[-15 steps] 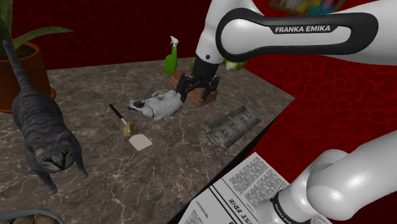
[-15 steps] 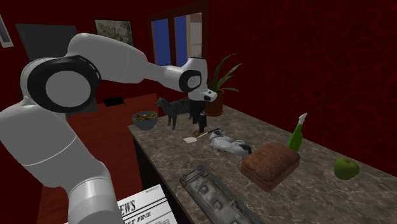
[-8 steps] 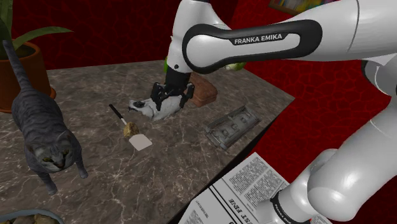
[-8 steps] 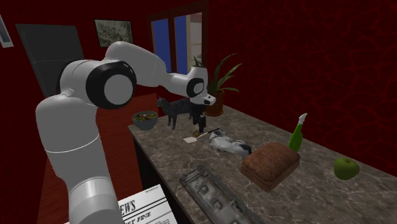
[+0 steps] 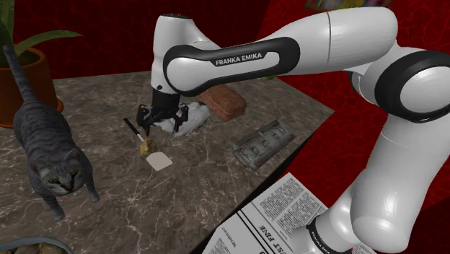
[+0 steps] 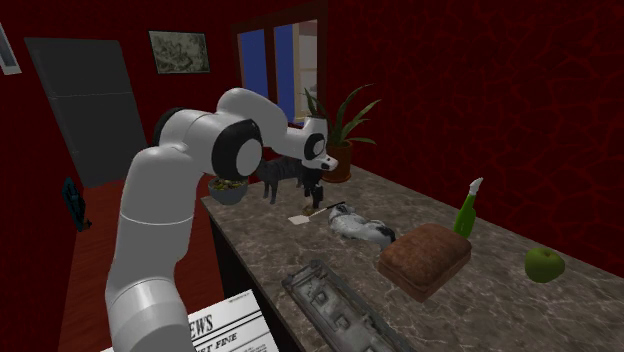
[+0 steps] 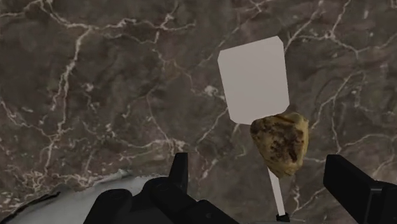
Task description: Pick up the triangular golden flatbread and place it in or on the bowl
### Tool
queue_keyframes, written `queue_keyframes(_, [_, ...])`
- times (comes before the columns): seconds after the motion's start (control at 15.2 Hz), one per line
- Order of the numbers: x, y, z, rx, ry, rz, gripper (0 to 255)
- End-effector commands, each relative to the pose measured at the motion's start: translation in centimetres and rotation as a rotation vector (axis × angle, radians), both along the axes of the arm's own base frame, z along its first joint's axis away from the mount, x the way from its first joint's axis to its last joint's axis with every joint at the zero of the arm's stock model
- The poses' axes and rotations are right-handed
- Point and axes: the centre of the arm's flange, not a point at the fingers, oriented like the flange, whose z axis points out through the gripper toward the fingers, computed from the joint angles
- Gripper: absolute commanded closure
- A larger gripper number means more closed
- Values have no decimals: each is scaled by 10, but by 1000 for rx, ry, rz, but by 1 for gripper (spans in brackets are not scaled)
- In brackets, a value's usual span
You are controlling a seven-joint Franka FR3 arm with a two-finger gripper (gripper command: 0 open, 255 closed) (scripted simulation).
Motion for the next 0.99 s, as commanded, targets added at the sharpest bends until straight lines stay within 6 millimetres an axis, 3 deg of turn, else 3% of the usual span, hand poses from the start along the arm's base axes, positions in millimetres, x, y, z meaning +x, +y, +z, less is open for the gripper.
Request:
queue_keyframes(0.0, [13, 17, -16, 3, 8, 0, 0])
queue_keyframes(0.13, [24, 35, -29, 6, 15, 0, 0])
queue_keyframes(0.59, [22, 37, -66, 6, 15, 0, 0])
queue_keyframes(0.92, [22, 38, -69, 6, 15, 0, 0])
